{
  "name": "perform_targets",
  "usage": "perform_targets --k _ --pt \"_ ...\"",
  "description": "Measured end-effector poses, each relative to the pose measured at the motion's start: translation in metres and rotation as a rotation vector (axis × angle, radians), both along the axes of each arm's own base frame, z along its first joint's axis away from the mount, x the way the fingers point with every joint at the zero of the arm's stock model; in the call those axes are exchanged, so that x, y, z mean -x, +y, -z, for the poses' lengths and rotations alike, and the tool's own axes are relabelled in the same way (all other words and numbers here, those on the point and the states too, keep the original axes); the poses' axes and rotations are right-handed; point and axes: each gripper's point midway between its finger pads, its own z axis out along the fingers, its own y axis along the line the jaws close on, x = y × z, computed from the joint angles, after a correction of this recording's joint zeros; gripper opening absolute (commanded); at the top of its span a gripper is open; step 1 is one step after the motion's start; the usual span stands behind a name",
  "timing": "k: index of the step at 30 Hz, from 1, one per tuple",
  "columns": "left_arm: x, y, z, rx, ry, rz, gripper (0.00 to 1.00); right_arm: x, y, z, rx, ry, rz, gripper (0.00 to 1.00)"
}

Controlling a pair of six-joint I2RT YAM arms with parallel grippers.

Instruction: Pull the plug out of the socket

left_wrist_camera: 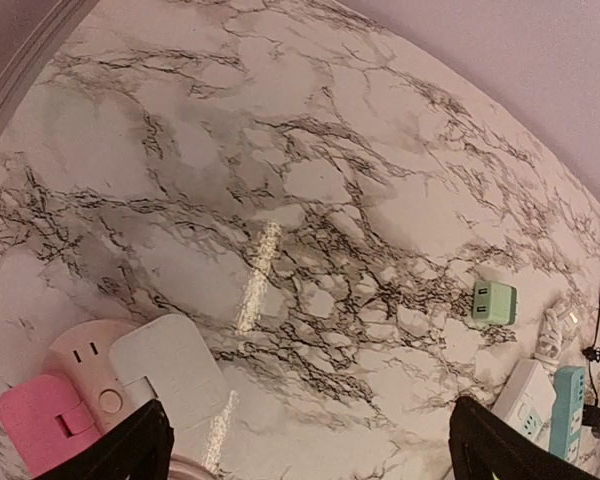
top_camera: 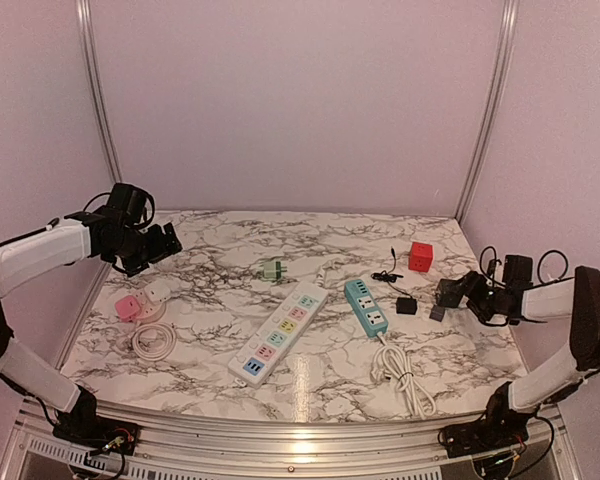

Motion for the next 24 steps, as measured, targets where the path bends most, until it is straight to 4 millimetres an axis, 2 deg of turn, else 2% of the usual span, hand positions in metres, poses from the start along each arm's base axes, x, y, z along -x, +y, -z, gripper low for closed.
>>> perform_targets --k 4,9,12,15,20,24 --pt "0.006 0.052 0.012 -0.027 0.017 -0.162 0.99 0.0 0.001 -0.016 0.051 -0.021 -0.019 0.77" --pt "0.013 0.096 0.036 -0.01 0.062 -0.291 0.99 -0.006 0.018 -0.036 0.112 -0.047 -0.084 0.77" --pt "0.009 0.114 0.051 0.008 0.094 -0.336 0.99 -0.007 0.033 -0.044 0.13 -0.061 -0.132 0.77" --pt "0.002 0.121 0.071 0.025 0.136 -0.346 0.99 -0.006 0.043 -0.045 0.138 -0.058 -0.168 0.77" --pt "-0.009 0.117 0.105 0.079 0.207 -0.326 0.99 -0.002 0.055 -0.042 0.141 -0.046 -0.208 0.77" --pt "-0.015 0.111 0.114 0.115 0.211 -0.309 0.99 -0.001 0.057 -0.043 0.141 -0.045 -0.216 0.77"
